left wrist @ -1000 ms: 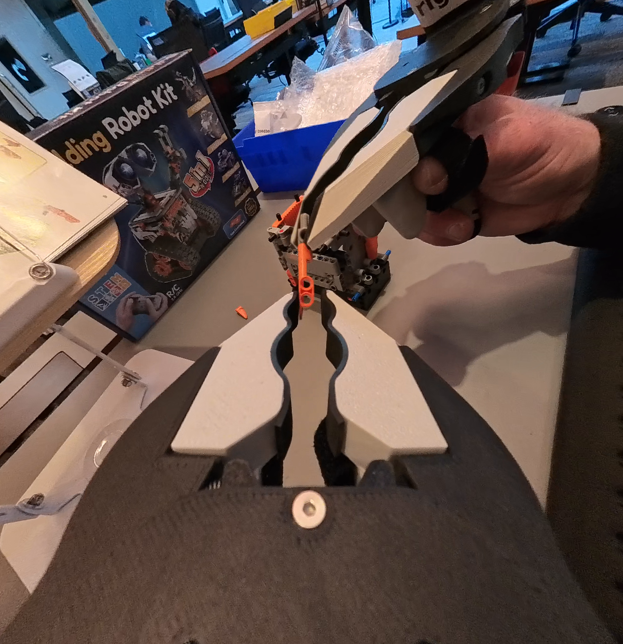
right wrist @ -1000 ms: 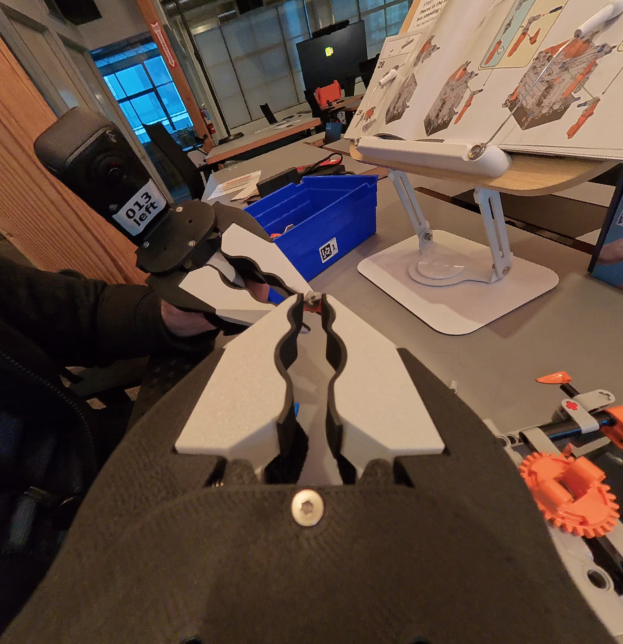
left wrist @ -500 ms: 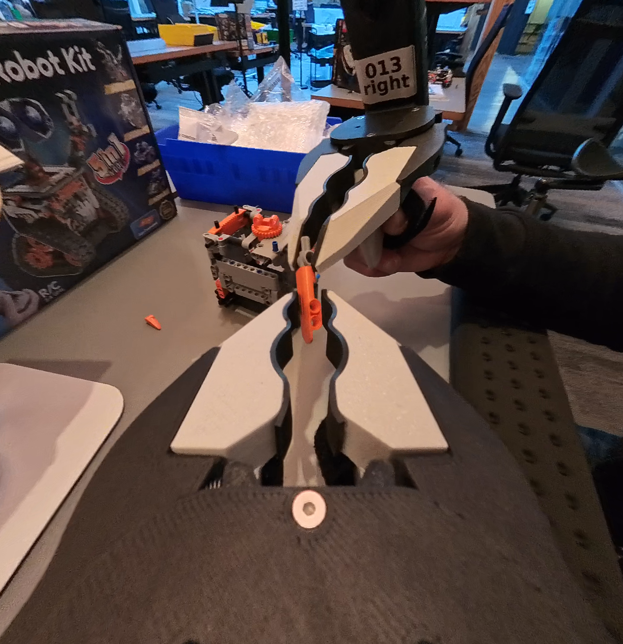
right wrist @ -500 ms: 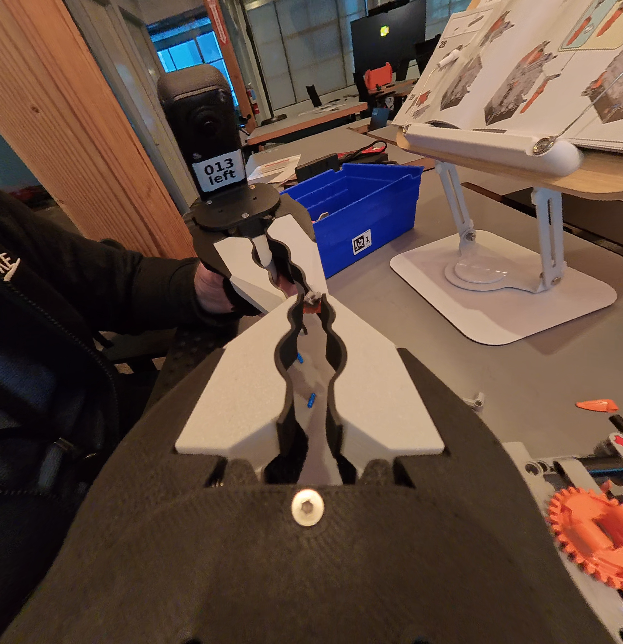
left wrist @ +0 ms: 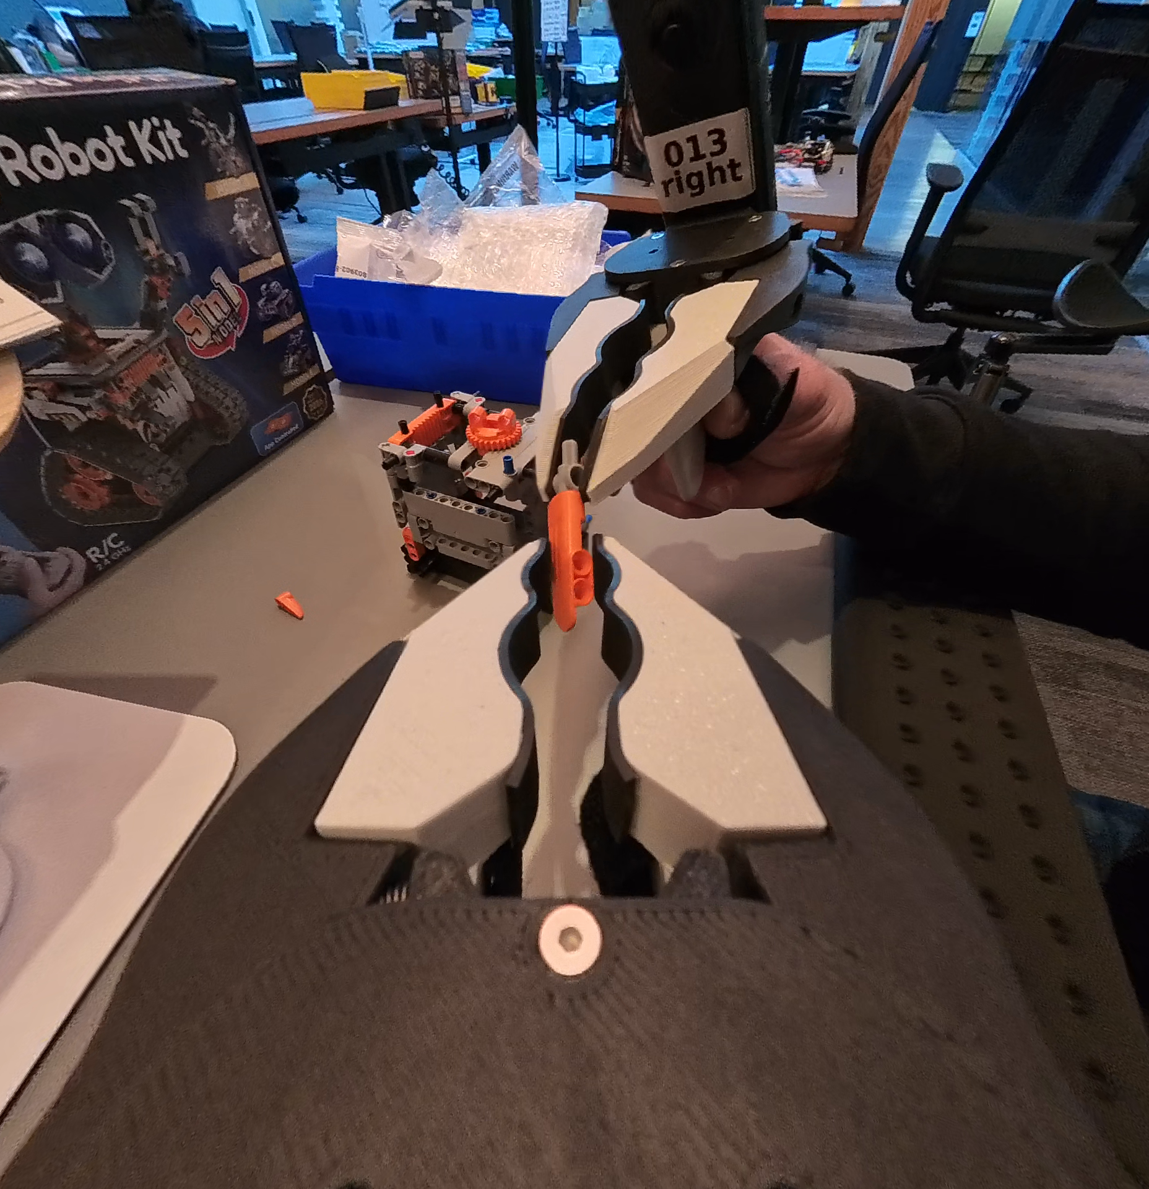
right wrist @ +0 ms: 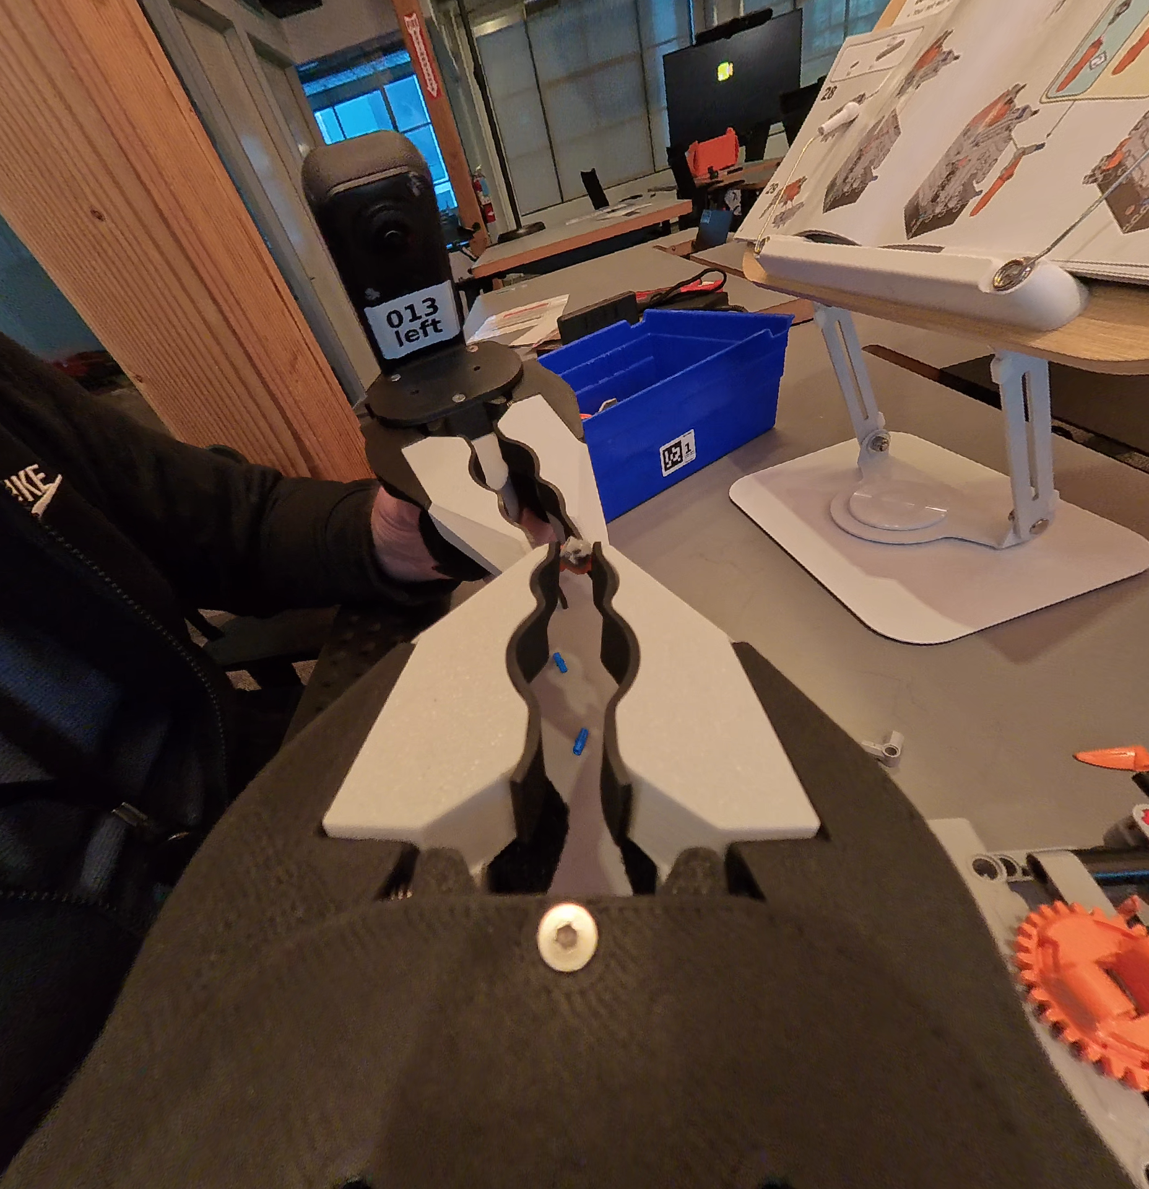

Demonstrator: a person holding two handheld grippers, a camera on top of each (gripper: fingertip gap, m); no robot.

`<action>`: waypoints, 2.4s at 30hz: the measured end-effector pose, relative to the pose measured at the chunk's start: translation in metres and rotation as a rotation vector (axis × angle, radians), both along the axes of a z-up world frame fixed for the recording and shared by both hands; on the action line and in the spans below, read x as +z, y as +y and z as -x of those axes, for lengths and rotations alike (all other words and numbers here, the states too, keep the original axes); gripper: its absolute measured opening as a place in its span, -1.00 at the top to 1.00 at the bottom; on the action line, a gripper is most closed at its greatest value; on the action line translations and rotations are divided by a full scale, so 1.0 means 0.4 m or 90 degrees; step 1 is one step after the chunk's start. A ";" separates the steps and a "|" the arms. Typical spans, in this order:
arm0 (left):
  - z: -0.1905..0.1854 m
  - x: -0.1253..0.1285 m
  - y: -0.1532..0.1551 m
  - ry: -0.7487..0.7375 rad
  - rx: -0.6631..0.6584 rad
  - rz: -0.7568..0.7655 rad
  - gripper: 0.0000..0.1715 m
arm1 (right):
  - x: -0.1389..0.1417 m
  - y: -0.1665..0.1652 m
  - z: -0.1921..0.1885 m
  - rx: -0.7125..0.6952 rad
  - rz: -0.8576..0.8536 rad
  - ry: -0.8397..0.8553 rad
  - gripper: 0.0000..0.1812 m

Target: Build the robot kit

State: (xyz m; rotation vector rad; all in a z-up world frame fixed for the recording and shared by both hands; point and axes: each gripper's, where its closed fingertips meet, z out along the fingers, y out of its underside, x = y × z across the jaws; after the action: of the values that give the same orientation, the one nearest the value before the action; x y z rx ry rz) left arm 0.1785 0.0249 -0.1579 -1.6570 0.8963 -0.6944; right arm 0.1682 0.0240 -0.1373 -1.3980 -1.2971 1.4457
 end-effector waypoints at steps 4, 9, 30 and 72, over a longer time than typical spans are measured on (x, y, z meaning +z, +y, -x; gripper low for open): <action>-0.001 0.012 -0.011 -0.050 -0.038 0.038 0.79 | -0.003 -0.009 -0.006 0.018 -0.005 -0.006 0.92; -0.022 0.006 -0.037 -0.097 -0.107 0.111 0.82 | -0.014 -0.038 -0.006 0.057 -0.035 -0.023 0.92; 0.009 0.025 0.000 -0.038 -0.007 -0.010 0.88 | 0.019 0.001 -0.016 -0.001 -0.006 0.020 0.85; -0.016 0.009 -0.028 0.003 -0.047 -0.013 0.86 | 0.014 -0.049 -0.005 0.040 -0.055 0.000 0.94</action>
State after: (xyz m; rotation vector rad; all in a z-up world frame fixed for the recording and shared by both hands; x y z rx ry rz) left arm 0.1847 0.0137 -0.1542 -1.6155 0.9687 -0.7292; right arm 0.1701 0.0044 -0.1315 -1.3118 -1.3976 1.4143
